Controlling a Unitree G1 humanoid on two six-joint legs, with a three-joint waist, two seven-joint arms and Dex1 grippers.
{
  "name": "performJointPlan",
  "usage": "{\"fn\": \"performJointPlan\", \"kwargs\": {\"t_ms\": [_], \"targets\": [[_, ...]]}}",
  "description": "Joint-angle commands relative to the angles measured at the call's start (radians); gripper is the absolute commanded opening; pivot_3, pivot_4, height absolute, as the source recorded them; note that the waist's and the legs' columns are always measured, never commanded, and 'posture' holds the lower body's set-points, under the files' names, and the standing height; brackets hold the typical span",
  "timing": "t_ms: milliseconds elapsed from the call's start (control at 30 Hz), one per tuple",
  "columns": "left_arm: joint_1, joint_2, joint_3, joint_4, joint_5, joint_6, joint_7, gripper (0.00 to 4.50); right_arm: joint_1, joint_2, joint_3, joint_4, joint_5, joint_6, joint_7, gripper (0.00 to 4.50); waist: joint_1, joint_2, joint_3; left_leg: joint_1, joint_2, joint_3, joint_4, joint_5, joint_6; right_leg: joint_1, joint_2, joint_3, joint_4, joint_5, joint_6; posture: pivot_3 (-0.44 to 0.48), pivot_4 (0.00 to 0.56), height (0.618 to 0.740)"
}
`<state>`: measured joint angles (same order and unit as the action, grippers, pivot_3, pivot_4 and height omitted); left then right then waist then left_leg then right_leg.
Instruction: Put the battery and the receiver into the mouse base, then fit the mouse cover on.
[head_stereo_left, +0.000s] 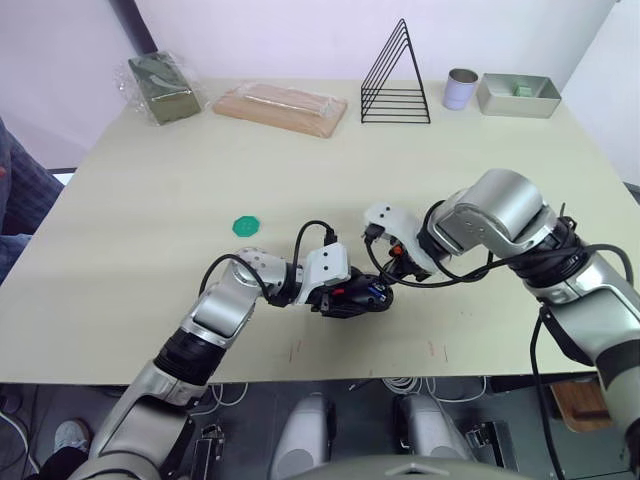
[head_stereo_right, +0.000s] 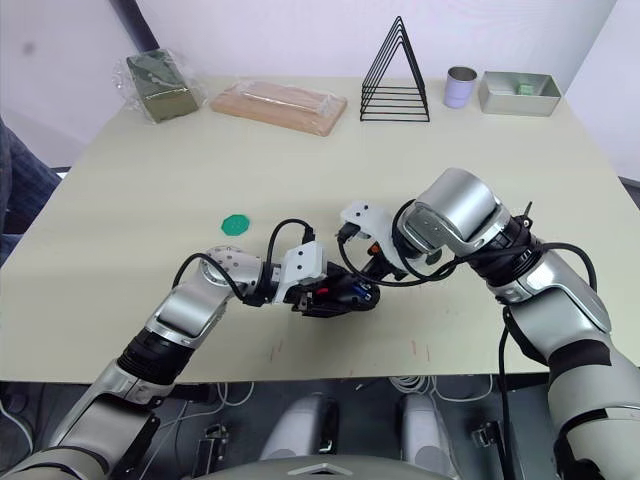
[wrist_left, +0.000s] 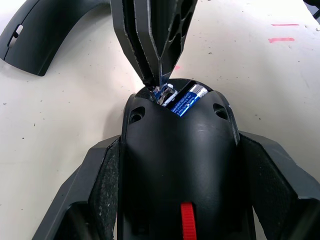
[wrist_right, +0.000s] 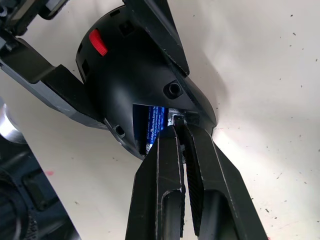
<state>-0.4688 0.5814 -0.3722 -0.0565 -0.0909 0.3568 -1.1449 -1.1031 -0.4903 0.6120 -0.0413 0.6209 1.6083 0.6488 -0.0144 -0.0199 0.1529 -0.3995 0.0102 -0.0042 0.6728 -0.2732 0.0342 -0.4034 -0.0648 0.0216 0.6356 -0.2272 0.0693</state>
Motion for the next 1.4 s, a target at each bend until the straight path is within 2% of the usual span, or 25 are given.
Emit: {"fn": "performJointPlan", "kwargs": {"t_ms": [33, 467, 800, 1133, 1200, 1233, 1333, 1400], "targets": [[0.01, 0.007, -0.014, -0.002, 0.019, 0.008, 0.007, 2.89, 0.005, -0.018, 0.015, -0.027, 0.0, 0.006, -0.007, 0.0, 0.0, 0.0, 0.0, 0.0, 0.0, 0.0, 0.0, 0.0, 0.0, 0.0, 0.0, 0.0, 0.0, 0.0, 0.0, 0.0, 0.15, 0.74], [0.009, 0.004, -0.014, 0.009, 0.019, 0.003, 0.009, 2.89, 0.044, -0.001, -0.086, -0.027, 0.095, 0.006, -0.092, 0.0, 0.0, 0.0, 0.0, 0.0, 0.0, 0.0, 0.0, 0.0, 0.0, 0.0, 0.0, 0.0, 0.0, 0.0, 0.0, 0.0, 0.15, 0.74], [0.008, 0.005, -0.013, 0.018, 0.021, -0.005, 0.008, 2.89, 0.075, -0.035, -0.06, -0.077, 0.118, 0.006, -0.141, 0.0, 0.0, 0.0, 0.0, 0.0, 0.0, 0.0, 0.0, 0.0, 0.0, 0.0, 0.0, 0.0, 0.0, 0.0, 0.0, 0.0, 0.15, 0.74], [0.011, 0.005, -0.013, 0.021, 0.022, -0.01, 0.01, 2.89, 0.071, -0.015, -0.063, -0.073, 0.131, 0.006, -0.153, 0.0, 0.0, 0.0, 0.0, 0.0, 0.0, 0.0, 0.0, 0.0, 0.0, 0.001, 0.0, 0.0, 0.0, 0.0, 0.0, 0.0, 0.15, 0.74], [0.01, 0.005, -0.013, 0.023, 0.022, -0.009, 0.011, 2.89, 0.074, -0.011, -0.072, -0.075, 0.122, 0.006, -0.152, 0.66, 0.0, 0.0, 0.0, 0.0, 0.0, 0.0, 0.0, 0.0, 0.0, 0.001, 0.0, 0.0, 0.0, 0.0, 0.0, 0.0, 0.15, 0.74], [0.01, 0.005, -0.013, 0.024, 0.022, -0.009, 0.011, 2.89, 0.075, -0.009, -0.079, -0.075, 0.121, 0.006, -0.151, 0.73, 0.0, 0.0, 0.0, 0.001, 0.0, 0.0, 0.0, 0.0, 0.0, 0.001, 0.0, 0.0, 0.0, 0.0, 0.0, 0.0, 0.15, 0.74], [0.009, 0.004, -0.013, 0.026, 0.022, -0.009, 0.011, 2.89, 0.073, -0.019, -0.098, -0.097, 0.12, 0.006, -0.137, 2.09, 0.0, 0.0, 0.0, 0.0, 0.0, 0.0, 0.0, 0.0, 0.0, 0.001, 0.0, 0.0, 0.0, 0.0, 0.0, 0.0, 0.15, 0.74], [0.01, 0.004, -0.013, 0.026, 0.022, -0.009, 0.011, 2.89, 0.075, -0.023, -0.111, -0.102, 0.121, 0.006, -0.134, 3.18, 0.0, 0.0, 0.0, 0.0, 0.0, 0.0, 0.0, 0.0, 0.0, 0.001, 0.0, 0.0, -0.001, 0.0, 0.0, 0.0, 0.15, 0.74]]}}
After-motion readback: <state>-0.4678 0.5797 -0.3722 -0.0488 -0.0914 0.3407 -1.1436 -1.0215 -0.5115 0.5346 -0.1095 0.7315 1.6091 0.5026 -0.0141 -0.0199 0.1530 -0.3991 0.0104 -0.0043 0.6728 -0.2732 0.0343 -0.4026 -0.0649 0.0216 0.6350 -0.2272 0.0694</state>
